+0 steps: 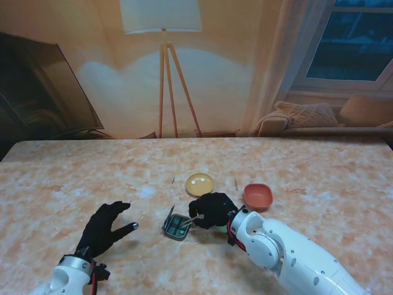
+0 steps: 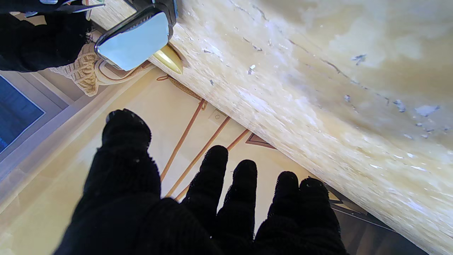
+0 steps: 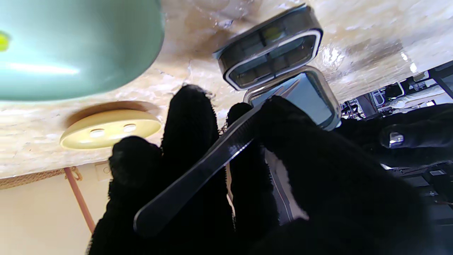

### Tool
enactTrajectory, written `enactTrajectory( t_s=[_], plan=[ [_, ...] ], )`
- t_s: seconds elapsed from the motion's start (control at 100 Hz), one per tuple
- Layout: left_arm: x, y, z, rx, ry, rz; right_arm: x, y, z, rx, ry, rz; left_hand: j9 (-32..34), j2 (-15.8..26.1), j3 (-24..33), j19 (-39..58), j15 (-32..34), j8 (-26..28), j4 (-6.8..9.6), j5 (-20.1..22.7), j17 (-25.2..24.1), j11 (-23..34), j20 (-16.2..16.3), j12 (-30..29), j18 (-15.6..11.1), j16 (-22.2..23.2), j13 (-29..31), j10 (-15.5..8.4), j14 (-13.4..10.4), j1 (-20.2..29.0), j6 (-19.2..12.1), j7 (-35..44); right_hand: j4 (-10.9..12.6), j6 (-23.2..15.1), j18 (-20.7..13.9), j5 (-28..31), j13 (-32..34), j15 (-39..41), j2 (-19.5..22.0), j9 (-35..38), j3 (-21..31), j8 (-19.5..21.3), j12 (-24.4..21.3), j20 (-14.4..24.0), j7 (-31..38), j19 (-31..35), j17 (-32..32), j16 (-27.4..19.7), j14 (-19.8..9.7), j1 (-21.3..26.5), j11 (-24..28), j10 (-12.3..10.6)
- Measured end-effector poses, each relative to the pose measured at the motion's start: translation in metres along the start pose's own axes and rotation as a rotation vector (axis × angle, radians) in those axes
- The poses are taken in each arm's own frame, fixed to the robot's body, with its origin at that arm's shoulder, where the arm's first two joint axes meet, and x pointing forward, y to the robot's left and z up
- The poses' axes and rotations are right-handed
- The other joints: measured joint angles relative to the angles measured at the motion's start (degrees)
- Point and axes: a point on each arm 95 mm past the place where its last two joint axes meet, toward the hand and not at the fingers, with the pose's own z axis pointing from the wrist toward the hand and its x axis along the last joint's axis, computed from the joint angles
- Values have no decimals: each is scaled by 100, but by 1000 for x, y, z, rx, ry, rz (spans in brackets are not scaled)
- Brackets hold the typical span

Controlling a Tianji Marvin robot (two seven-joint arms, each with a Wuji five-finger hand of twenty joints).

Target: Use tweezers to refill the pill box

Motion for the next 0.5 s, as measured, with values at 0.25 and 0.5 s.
enactTrajectory(
  t_s=[0.25, 0.5],
  plan=[
    [0, -1, 0, 2, 2, 7, -8, 18, -14, -28, -33, -23, 0, 0, 0, 0, 0, 0, 0, 0, 0, 0, 1, 0, -1, 1, 0, 0, -1, 0, 0, 0, 0, 0, 0, 0, 4, 0, 0, 0, 0, 0, 0, 0, 0, -1, 7, 5, 0, 0, 8, 0],
    [-1, -2, 0, 3, 9, 9, -23, 30, -35, -29, -85, -72, 0, 0, 0, 0, 0, 0, 0, 0, 0, 0, 2, 0, -1, 1, 0, 0, -1, 0, -1, 0, 0, 0, 0, 0, 6, 0, 0, 2, 0, -6, 0, 2, 0, -1, 12, 58, 0, 0, 20, 0]
  ],
)
